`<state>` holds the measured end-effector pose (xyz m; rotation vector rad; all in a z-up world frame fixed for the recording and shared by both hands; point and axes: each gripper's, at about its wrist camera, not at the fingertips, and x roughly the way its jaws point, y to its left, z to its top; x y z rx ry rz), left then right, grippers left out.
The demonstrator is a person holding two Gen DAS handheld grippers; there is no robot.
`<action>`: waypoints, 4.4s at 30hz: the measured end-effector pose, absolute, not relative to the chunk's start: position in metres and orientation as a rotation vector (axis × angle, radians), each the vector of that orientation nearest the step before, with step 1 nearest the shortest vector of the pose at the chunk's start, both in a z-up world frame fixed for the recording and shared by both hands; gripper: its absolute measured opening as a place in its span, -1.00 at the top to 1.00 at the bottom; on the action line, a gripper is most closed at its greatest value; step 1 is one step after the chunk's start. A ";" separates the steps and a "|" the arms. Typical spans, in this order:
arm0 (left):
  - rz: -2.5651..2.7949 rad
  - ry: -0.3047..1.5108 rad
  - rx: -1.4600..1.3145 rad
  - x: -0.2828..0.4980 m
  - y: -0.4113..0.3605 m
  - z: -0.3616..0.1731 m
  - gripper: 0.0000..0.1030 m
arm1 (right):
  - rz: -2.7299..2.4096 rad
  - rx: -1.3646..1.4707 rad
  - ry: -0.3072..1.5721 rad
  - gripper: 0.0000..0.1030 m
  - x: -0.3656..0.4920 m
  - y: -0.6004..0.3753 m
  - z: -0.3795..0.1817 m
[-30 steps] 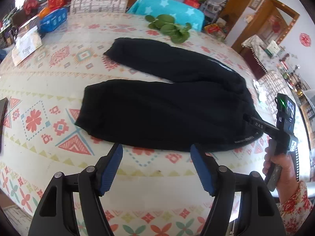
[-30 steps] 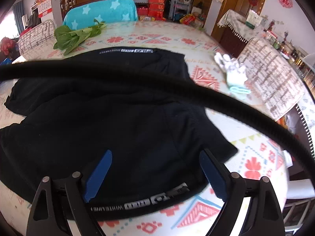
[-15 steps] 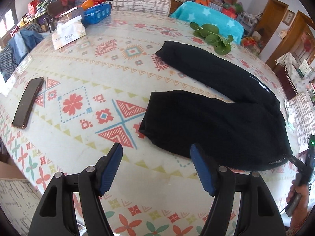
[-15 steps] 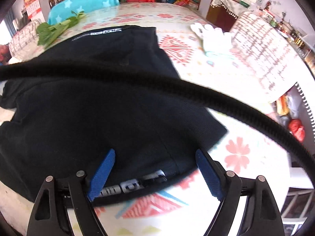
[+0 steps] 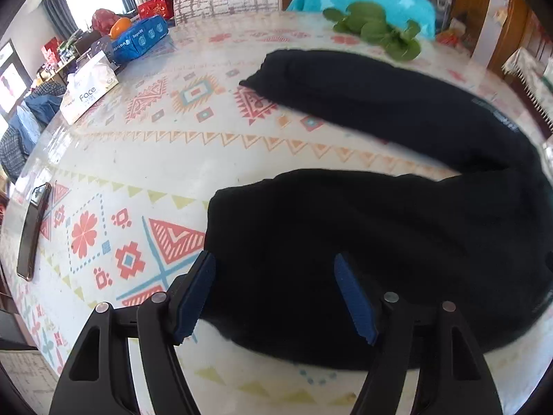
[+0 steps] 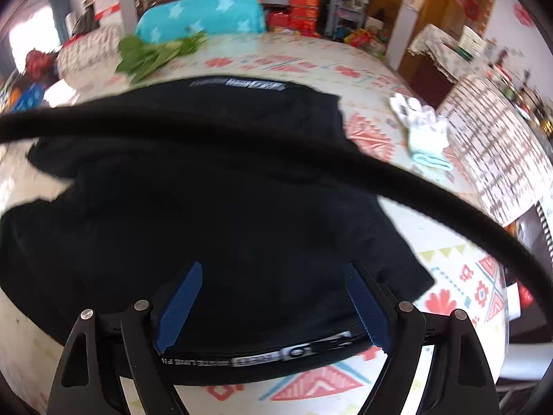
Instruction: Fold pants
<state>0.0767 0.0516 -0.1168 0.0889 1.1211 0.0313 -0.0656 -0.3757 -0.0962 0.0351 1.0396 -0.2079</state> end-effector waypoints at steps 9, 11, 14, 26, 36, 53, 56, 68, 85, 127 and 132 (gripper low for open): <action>0.062 1.115 0.204 0.059 0.063 -0.119 -0.44 | -0.233 0.064 1.076 -0.84 -0.063 -0.406 -0.115; 0.051 1.124 0.198 0.051 0.072 -0.119 -0.44 | -0.248 0.077 1.088 -0.94 -0.062 -0.419 -0.117; 0.045 1.142 0.212 0.038 0.080 -0.116 -0.37 | -0.304 0.067 1.105 -0.93 -0.065 -0.431 -0.112; 0.001 1.060 0.157 0.053 0.059 -0.102 -0.33 | -0.069 0.026 1.061 -0.92 0.050 -0.332 -0.083; -0.016 1.083 0.161 0.060 0.065 -0.104 -0.33 | -0.123 -0.008 1.102 -0.92 0.104 -0.324 -0.098; -0.107 1.059 0.121 0.017 0.010 -0.057 -0.33 | -0.277 0.131 0.949 -0.93 -0.135 -0.357 -0.031; -0.127 1.047 0.132 0.008 -0.004 -0.051 -0.33 | -0.265 0.135 0.972 -0.93 -0.154 -0.353 -0.035; -0.147 0.989 0.175 -0.025 -0.037 -0.031 -0.33 | -0.236 0.137 0.921 -0.93 -0.182 -0.368 -0.022; -0.030 0.875 0.112 -0.023 -0.005 0.028 -0.33 | -0.214 0.135 0.819 -0.93 -0.184 -0.394 0.023; -0.292 1.126 0.012 0.361 0.042 -0.121 -0.35 | 0.031 -0.022 1.215 -0.91 0.205 -0.428 -0.076; -0.341 1.115 0.013 0.366 0.040 -0.126 -0.48 | 0.063 0.000 1.238 -0.91 0.211 -0.430 -0.088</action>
